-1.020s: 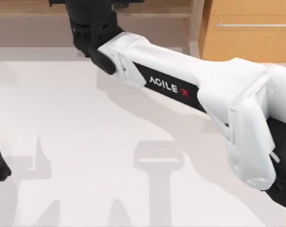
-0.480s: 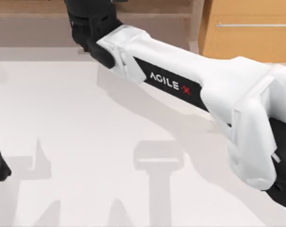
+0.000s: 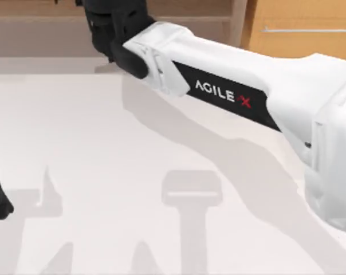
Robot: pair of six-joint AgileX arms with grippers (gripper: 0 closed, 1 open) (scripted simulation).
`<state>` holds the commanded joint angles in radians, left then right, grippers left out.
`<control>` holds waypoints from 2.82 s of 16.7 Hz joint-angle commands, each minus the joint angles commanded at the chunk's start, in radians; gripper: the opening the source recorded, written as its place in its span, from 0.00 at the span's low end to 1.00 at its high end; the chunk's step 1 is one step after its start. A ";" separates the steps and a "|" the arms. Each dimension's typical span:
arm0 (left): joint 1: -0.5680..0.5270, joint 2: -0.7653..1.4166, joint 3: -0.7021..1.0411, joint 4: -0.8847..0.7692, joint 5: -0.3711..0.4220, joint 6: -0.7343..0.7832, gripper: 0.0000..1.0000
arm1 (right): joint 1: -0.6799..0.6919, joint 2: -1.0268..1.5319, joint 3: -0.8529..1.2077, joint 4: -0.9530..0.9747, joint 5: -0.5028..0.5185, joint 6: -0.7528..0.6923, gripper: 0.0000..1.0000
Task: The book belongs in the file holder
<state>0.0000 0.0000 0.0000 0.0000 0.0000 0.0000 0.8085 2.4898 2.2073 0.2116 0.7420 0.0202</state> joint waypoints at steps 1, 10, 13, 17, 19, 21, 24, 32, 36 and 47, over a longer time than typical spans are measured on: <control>0.000 0.000 0.000 0.000 0.000 0.000 1.00 | 0.005 -0.047 -0.059 -0.013 -0.024 0.012 0.00; 0.000 0.000 0.000 0.000 0.000 0.000 1.00 | -0.001 -0.566 -0.721 -0.132 -0.347 0.208 0.00; 0.000 0.000 0.000 0.000 0.000 0.000 1.00 | -0.062 -0.711 -0.961 -0.161 -0.479 0.316 0.00; 0.000 0.000 0.000 0.000 0.000 0.000 1.00 | -0.209 -0.872 -1.244 -0.166 -0.652 0.491 0.00; 0.000 0.000 0.000 0.000 0.000 0.000 1.00 | -0.317 -0.934 -1.352 -0.146 -0.732 0.589 0.00; 0.000 0.000 0.000 0.000 0.000 0.000 1.00 | -0.448 -0.981 -1.431 -0.109 -0.804 0.692 0.00; 0.000 0.000 0.000 0.000 0.000 0.000 1.00 | -0.669 -1.017 -1.503 -0.029 -0.901 0.851 0.00; 0.000 0.000 0.000 0.000 0.000 0.000 1.00 | -1.189 -0.886 -1.466 0.267 -1.110 1.249 0.00; 0.000 0.000 0.000 0.000 0.000 0.000 1.00 | -1.304 -0.730 -1.378 0.401 -1.175 1.372 0.00; 0.000 0.000 0.000 0.000 0.000 0.000 1.00 | -1.325 -0.612 -1.310 0.479 -1.206 1.428 0.00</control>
<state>0.0000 0.0000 0.0000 0.0000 0.0000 0.0000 -0.5165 1.8779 0.8976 0.6905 -0.4643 1.4478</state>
